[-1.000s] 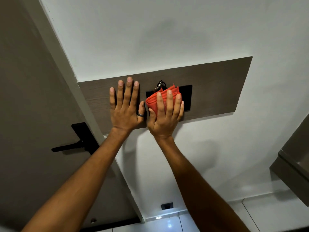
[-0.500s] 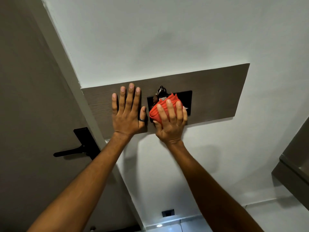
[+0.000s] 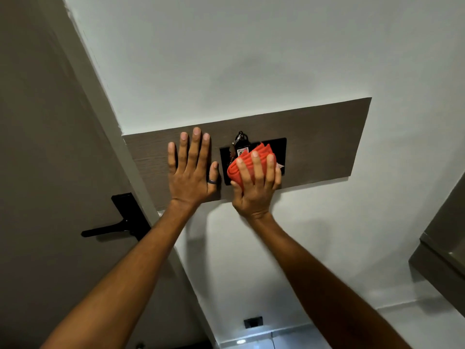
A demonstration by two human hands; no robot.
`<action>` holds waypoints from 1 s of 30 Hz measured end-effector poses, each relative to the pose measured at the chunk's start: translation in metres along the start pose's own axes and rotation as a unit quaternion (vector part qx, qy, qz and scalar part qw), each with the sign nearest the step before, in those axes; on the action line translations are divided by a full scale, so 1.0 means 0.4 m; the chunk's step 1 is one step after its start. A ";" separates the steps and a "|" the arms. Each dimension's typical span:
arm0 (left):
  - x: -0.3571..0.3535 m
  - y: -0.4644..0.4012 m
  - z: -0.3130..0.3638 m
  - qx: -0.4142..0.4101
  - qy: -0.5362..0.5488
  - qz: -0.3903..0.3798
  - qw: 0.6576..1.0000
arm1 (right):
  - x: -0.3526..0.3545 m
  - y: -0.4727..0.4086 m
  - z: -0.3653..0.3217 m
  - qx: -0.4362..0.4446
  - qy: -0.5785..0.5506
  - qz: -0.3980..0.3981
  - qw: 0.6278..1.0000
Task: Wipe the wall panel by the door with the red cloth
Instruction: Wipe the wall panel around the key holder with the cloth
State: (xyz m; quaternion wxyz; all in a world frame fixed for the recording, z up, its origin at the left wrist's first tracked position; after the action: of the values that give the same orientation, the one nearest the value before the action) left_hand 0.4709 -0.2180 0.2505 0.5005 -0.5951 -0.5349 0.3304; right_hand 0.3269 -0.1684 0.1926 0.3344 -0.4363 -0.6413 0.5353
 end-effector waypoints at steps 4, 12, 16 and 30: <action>-0.001 0.001 -0.001 0.000 -0.006 -0.001 1.000 | 0.054 -0.019 0.072 0.180 0.054 -0.047 0.981; -0.006 0.004 0.002 0.001 -0.003 -0.003 1.000 | 0.061 -0.138 0.093 -0.023 0.035 0.002 0.999; -0.008 0.005 -0.003 0.004 0.002 -0.005 1.000 | 0.057 -0.124 0.080 0.068 0.053 -0.024 0.996; 0.002 -0.002 0.001 -0.002 -0.002 -0.002 1.000 | 0.064 -0.111 0.120 0.169 0.010 -0.058 0.984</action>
State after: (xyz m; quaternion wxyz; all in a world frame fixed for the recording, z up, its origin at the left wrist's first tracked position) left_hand 0.4704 -0.2169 0.2511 0.4991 -0.5942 -0.5381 0.3293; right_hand 0.2647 -0.1659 0.2253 0.4407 -0.3408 -0.5624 0.6110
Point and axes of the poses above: each hand's wrist, its own y-axis away from the middle knuckle, its own x-axis out of the back of the hand, z = x × y, the point moved 10 cm from there along -y, towards the middle knuckle, and after that the axes turned 11 degrees about -y, right-handed, at the moved point
